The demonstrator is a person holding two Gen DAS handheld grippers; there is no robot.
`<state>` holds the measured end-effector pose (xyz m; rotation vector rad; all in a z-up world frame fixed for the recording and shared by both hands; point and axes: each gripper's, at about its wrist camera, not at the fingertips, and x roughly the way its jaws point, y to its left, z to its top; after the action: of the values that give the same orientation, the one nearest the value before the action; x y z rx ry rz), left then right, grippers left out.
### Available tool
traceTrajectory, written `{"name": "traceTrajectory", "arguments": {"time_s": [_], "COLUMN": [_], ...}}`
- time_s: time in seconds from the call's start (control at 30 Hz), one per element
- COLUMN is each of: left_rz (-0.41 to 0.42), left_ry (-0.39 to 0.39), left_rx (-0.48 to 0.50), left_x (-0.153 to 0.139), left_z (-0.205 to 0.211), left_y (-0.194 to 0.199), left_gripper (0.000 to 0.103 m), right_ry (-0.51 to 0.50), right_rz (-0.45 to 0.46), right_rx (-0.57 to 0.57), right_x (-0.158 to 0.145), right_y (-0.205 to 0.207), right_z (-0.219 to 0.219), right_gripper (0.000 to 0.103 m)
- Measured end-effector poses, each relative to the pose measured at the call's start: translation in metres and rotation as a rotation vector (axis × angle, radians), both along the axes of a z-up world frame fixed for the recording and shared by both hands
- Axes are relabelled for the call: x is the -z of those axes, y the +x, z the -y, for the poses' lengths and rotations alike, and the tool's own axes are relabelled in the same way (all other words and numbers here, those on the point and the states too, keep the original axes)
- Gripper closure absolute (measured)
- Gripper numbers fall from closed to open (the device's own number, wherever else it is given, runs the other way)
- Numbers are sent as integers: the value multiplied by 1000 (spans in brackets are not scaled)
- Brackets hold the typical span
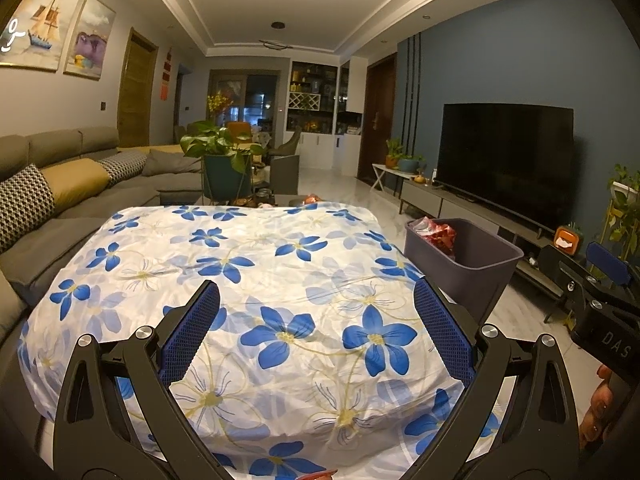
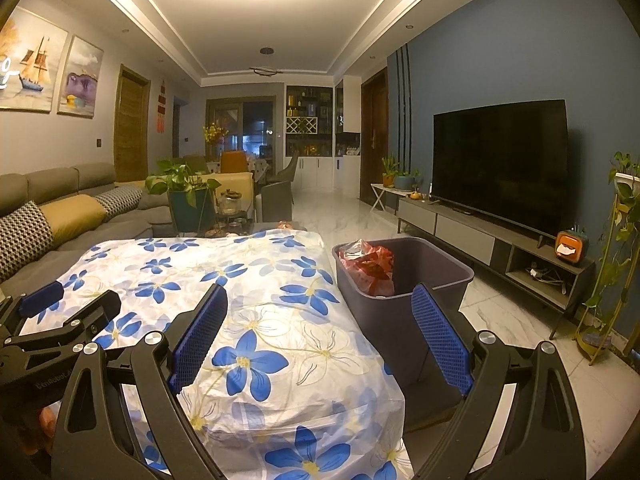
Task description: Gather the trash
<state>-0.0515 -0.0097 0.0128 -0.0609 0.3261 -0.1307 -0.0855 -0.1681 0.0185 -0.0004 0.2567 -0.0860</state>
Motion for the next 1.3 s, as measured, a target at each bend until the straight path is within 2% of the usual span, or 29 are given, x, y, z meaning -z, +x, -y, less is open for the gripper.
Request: {"name": "traceTrajectory", "arguments": {"time_s": [1.3], "left_rz": [7], "left_ry": [-3], "left_rx": [9], "left_x": [-3], "left_z": [4], "left_y": [0], "left_gripper": [7], "right_ry": [2], "right_rz": [8], "right_rx": [7], "right_x": [-3], "right_y": [0], "right_z": [1], "right_gripper": [13]}}
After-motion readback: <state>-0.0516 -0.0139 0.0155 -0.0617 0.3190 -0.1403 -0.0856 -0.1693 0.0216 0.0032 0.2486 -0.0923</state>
